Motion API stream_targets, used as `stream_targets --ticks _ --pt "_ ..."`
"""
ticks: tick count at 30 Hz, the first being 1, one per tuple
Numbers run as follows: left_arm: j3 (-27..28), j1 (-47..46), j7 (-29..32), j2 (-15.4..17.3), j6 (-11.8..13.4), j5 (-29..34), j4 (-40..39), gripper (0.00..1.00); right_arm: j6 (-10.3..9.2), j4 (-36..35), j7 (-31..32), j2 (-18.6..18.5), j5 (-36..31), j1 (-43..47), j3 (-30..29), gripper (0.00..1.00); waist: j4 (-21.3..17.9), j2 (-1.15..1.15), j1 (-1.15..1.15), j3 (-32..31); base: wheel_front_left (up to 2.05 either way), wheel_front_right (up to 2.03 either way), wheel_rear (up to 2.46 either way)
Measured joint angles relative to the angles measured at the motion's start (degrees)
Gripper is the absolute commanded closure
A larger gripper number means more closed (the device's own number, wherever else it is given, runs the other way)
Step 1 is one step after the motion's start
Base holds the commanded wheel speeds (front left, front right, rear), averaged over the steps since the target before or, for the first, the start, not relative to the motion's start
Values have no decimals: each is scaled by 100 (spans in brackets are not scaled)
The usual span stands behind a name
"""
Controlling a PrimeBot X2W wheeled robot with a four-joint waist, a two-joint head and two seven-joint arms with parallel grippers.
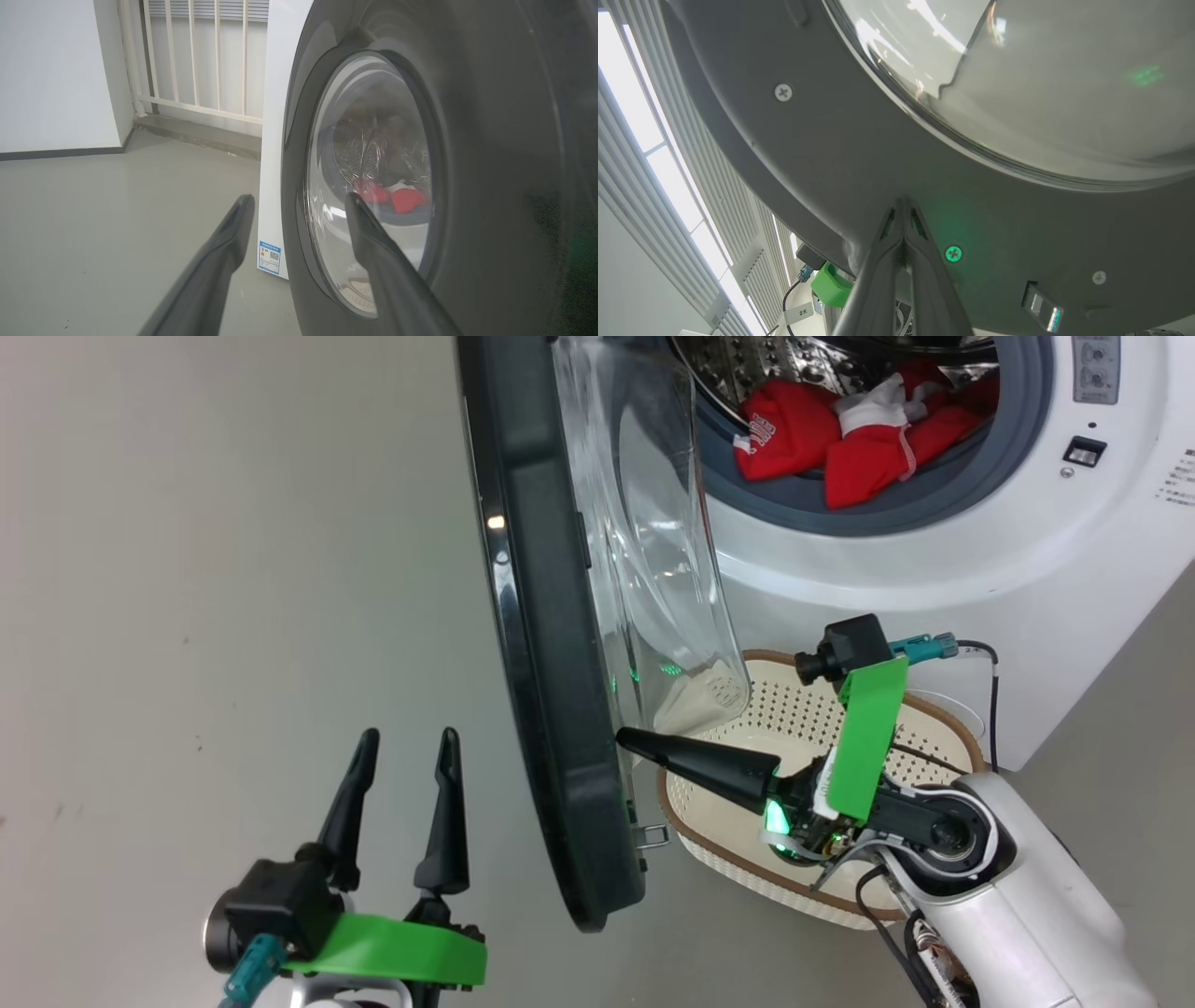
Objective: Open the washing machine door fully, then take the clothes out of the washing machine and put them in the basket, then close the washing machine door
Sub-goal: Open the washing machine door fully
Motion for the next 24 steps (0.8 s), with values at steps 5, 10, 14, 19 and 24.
stream_targets --ticks 5,10,14,19,24 --pt "120 50 0 4 76 -197 -115 0 0 -45 -438 -103 -877 -15 296 100 59 0 0 -9 0 0 0" --pt "159 74 0 4 108 -314 -154 0 0 -214 -1316 -390 -2228 -20 742 100 64 0 0 3 0 0 0" --pt "221 163 0 7 108 -300 -142 0 0 -275 -2373 -530 -3067 144 1148 0 55 0 0 -97 0 0 0" --pt "218 230 1 8 -1 33 2 0 0 -144 -3275 -709 -3655 325 1357 0 30 0 0 -215 0 0 0" --pt "278 235 1 11 -54 110 3 0 0 358 -4503 -933 -5152 322 1279 0 0 0 0 -290 0 0 0"
